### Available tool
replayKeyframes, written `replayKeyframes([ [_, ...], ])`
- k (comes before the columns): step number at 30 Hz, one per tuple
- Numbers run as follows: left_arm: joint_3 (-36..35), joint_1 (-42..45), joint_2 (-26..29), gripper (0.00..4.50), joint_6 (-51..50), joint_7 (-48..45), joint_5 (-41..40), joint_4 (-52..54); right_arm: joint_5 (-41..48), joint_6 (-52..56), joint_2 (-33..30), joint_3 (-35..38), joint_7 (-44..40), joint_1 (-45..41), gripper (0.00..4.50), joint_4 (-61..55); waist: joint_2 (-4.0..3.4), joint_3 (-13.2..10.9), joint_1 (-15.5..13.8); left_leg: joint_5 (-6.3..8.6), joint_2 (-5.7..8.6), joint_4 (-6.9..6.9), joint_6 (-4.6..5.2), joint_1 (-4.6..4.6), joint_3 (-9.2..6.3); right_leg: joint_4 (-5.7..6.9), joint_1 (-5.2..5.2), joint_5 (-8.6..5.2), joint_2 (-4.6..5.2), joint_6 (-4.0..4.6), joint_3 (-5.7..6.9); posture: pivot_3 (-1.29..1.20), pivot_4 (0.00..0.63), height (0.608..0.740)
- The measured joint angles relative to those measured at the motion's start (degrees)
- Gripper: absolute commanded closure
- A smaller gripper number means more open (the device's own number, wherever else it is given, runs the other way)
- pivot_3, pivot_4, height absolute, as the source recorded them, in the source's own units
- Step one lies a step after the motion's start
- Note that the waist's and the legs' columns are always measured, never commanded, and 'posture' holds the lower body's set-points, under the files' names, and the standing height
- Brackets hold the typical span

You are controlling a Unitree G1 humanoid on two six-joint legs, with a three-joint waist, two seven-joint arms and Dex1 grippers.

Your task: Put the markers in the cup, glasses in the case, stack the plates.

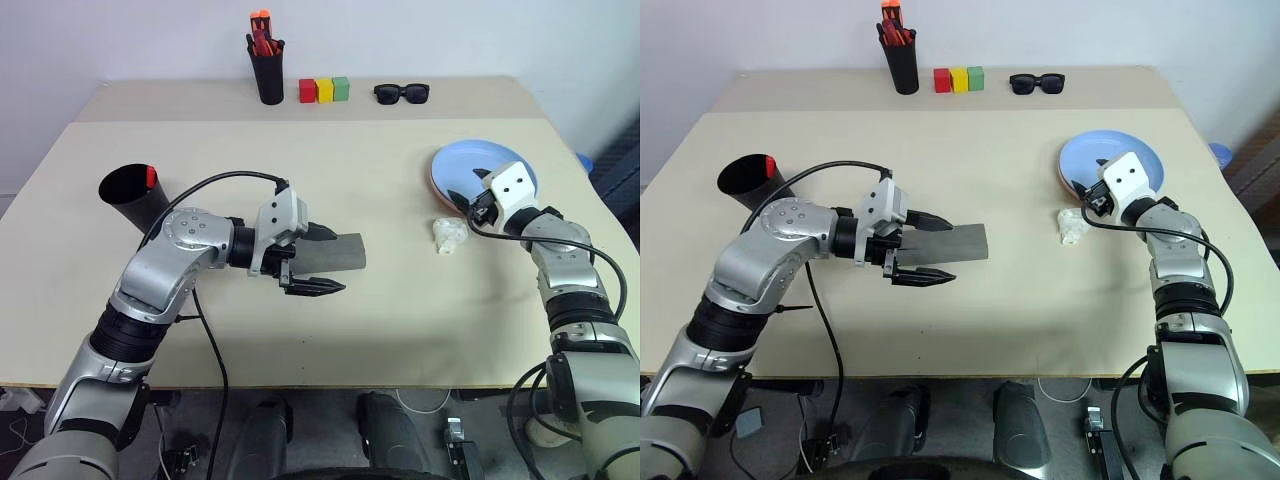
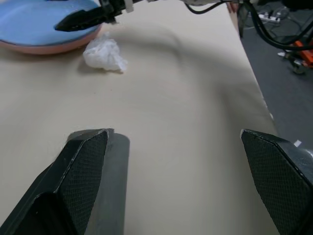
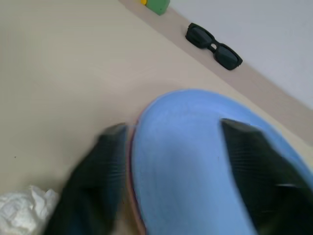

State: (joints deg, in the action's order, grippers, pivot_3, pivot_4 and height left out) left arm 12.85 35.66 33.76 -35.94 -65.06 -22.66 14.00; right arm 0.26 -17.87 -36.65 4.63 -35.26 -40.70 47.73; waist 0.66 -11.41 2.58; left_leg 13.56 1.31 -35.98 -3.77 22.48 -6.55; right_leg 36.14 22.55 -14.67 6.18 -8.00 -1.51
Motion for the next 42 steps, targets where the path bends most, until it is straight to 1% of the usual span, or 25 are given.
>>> replayKeyframes([
  [3,-0.1,0.0,0.0,0.0,0.0,0.3,-0.4,0.2,2.1,1.8,0.4,1.3,0.0,0.6,1.12,-1.9,0.0,0.0,-0.1,0.0,0.0,0.01,0.0,0.01,-0.01,0.0,0.0,0.0,0.0,0.0,0.0,0.0,0.15,0.74],
  [5,0.0,0.0,0.0,0.0,0.0,0.3,-0.5,0.2,6.3,6.1,0.5,3.8,-1.1,3.3,1.12,-8.2,0.0,0.0,-0.2,0.0,0.0,0.01,0.0,0.01,-0.03,0.0,0.0,0.0,0.0,0.0,0.0,0.0,0.15,0.74],
  [7,0.0,0.1,0.1,0.0,0.0,0.3,-0.5,0.2,10.6,11.7,0.2,5.7,-3.2,7.8,1.12,-16.1,0.0,0.0,-0.4,0.0,0.0,0.0,0.0,0.02,-0.05,0.0,-0.02,0.0,0.0,0.0,0.01,0.0,0.15,0.74],
  [10,0.0,0.1,0.3,0.0,0.0,-0.1,-0.5,0.1,16.6,22.3,-0.7,7.8,-6.0,17.4,1.12,-28.0,0.0,0.0,-0.6,0.0,0.01,-0.02,0.01,0.02,-0.04,0.01,-0.02,0.0,0.0,-0.01,0.01,0.0,0.15,0.74],
  [12,0.0,0.1,0.5,0.0,0.0,-0.4,-0.5,0.0,19.1,28.0,-1.1,8.5,-6.7,21.8,1.12,-33.0,-0.01,0.0,-0.4,0.0,0.01,-0.06,0.01,0.01,-0.01,0.02,-0.03,0.0,0.0,0.0,0.0,0.0,0.15,0.74],
  [14,0.0,0.1,0.4,0.0,0.2,-0.8,-0.5,-0.1,20.3,31.4,-1.7,9.2,-6.9,24.3,1.12,-36.3,-0.01,0.0,0.0,0.0,0.0,-0.06,0.01,-0.02,0.0,0.03,-0.03,0.0,0.0,0.0,-0.02,0.0,0.15,0.74],
  [17,0.1,0.1,0.4,0.0,0.4,-1.0,-0.5,-0.4,20.7,34.0,-2.3,9.7,-6.6,25.1,1.12,-38.0,-0.01,0.0,0.0,0.01,-0.02,-0.05,0.01,-0.07,0.0,0.05,-0.04,0.01,-0.03,0.02,-0.02,0.0,0.15,0.74],
  [20,0.1,0.1,0.5,0.0,0.4,-1.1,-0.4,-0.5,19.8,34.0,-1.4,8.5,-6.0,24.4,1.12,-37.7,-0.01,0.0,-0.1,0.01,-0.02,-0.04,0.01,-0.04,0.0,0.02,-0.03,0.01,-0.03,0.01,-0.02,0.0,0.15,0.74],
  [26,0.0,0.0,0.6,0.0,0.4,-0.8,-0.4,-0.4,17.3,32.4,2.9,3.8,-6.4,20.6,1.12,-30.1,-0.01,0.0,-0.2,0.01,-0.02,-0.03,0.01,-0.02,0.0,0.01,-0.02,0.01,-0.03,0.01,-0.01,0.0,0.15,0.74],
  [28,0.0,-0.1,0.7,0.0,0.3,-0.5,-0.4,-0.3,16.5,31.0,3.3,3.4,-6.7,18.9,1.64,-27.7,0.0,0.0,-0.2,0.0,-0.02,-0.05,0.01,-0.02,0.0,0.01,-0.03,0.01,-0.03,0.01,-0.01,0.0,0.15,0.74],
  [29,-0.1,-0.3,0.9,0.0,0.3,-0.3,-0.4,-0.1,15.9,30.2,3.7,3.3,-6.6,18.0,2.01,-26.2,0.0,0.0,-0.1,0.0,-0.02,-0.05,0.01,-0.02,-0.01,0.01,-0.04,0.01,-0.03,0.01,-0.01,0.0,0.15,0.74],
  [31,-0.1,-0.9,1.0,0.0,0.1,0.3,-0.5,0.6,15.5,28.9,3.9,3.2,-6.7,17.0,2.93,-24.4,0.0,0.0,0.0,0.0,-0.02,-0.02,0.01,-0.04,-0.01,0.02,-0.03,0.01,-0.04,0.01,-0.01,0.0,0.15,0.74],
  [32,-0.1,-1.3,1.0,0.0,-0.1,0.6,-0.5,0.8,15.2,28.5,3.9,3.2,-6.8,16.7,3.53,-23.9,0.0,0.0,0.0,0.0,-0.04,-0.01,0.01,-0.05,-0.01,0.02,-0.02,0.01,-0.05,0.01,-0.01,0.0,0.15,0.74],
  [34,-0.1,-1.7,1.1,0.0,-0.3,1.0,-0.5,1.0,14.9,27.8,3.9,3.1,-7.0,16.5,4.47,-23.8,0.0,0.0,0.0,0.0,-0.04,-0.01,0.01,-0.04,-0.01,0.02,-0.01,0.01,-0.05,0.01,-0.01,0.0,0.15,0.74],
  [39,-0.5,-2.8,1.6,0.0,-1.1,2.4,-0.8,2.6,14.4,25.0,4.7,3.3,-5.8,16.7,4.47,-24.1,-0.01,0.0,-0.1,0.0,-0.03,-0.02,0.01,-0.04,-0.01,0.02,-0.02,0.01,-0.05,0.01,-0.02,0.0,0.15,0.74],
  [42,-1.0,-3.0,-0.5,0.0,-1.3,6.2,-0.6,2.1,14.4,21.1,5.6,4.8,-3.8,15.7,4.47,-23.8,-0.01,0.0,-0.1,0.0,-0.03,-0.05,0.01,-0.02,-0.01,0.02,-0.02,0.01,-0.05,0.01,-0.02,0.0,0.15,0.74],
])
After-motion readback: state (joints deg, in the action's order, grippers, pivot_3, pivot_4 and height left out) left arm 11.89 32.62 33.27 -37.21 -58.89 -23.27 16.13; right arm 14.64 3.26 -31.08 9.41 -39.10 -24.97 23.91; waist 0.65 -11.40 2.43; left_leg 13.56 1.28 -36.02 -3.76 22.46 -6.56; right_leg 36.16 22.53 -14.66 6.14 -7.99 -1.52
